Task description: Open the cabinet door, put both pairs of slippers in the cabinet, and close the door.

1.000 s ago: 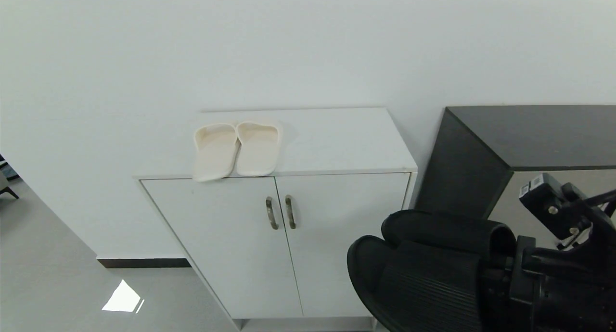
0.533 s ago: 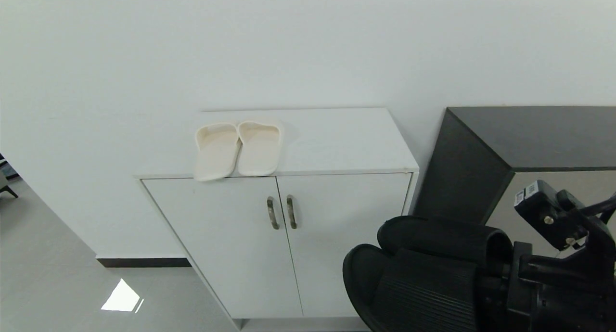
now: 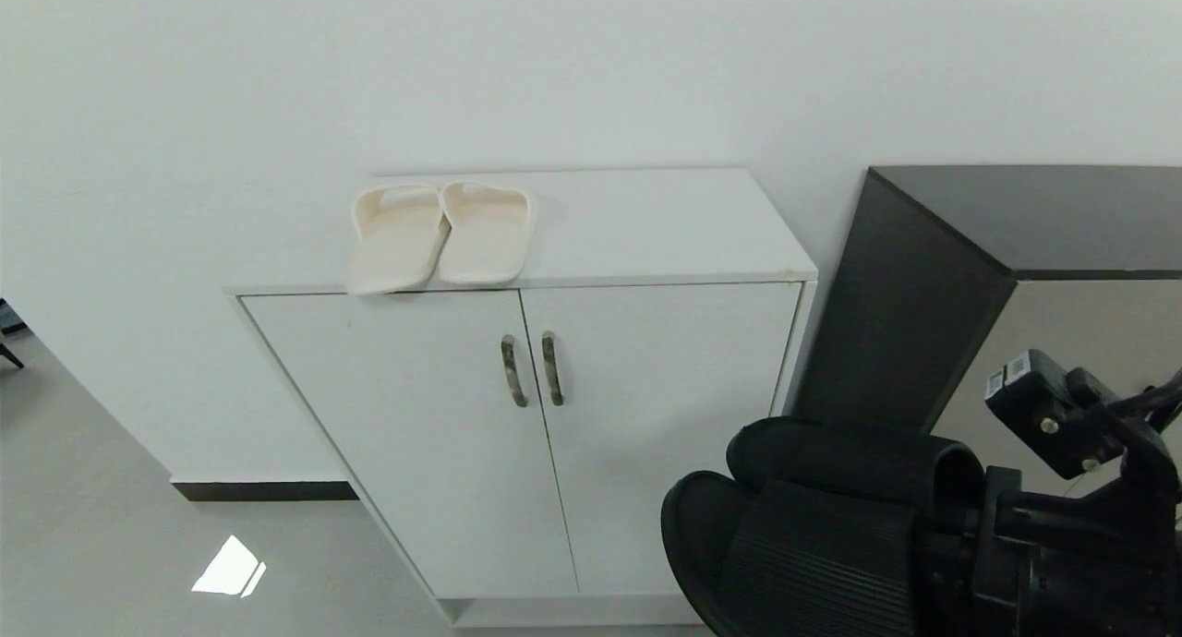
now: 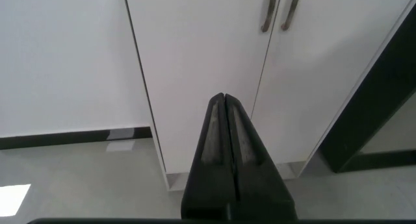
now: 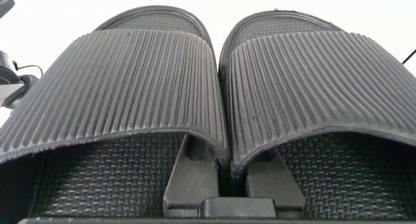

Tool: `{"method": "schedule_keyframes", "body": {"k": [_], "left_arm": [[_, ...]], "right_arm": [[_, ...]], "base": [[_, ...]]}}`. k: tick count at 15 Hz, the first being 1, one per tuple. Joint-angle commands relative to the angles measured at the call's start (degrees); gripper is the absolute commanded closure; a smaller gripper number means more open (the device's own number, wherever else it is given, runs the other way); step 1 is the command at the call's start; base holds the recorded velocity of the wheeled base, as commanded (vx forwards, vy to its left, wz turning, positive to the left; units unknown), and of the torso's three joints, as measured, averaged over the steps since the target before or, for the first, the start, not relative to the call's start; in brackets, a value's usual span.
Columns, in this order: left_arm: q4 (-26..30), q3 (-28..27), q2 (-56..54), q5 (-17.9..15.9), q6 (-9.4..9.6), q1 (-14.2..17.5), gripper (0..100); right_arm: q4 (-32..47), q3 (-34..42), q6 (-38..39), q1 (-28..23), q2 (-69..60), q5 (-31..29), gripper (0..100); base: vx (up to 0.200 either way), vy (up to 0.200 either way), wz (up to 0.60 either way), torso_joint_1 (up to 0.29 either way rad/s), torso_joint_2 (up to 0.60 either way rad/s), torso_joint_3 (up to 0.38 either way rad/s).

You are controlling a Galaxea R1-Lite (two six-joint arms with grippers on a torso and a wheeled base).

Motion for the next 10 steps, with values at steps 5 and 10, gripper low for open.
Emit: {"method": "schedule_keyframes", "body": {"k": [5, 10], "left_arm": [[-0.03, 0.01, 0.08, -0.16, 0.25, 0.00, 0], [-0.03, 0.01, 0.08, -0.16, 0.69, 0.00, 0]], "right_arm": [[-0.03, 0.26, -0.03, 0.02, 0.10, 0.15, 100], [-0.64, 0.35, -0.03, 0.02, 0.10, 0.15, 100]], "base": [[0.000, 0.000, 0.00, -0.208, 0.49, 0.289], [0.000, 0.000, 0.00, -0.184, 0.47, 0.293]]}}
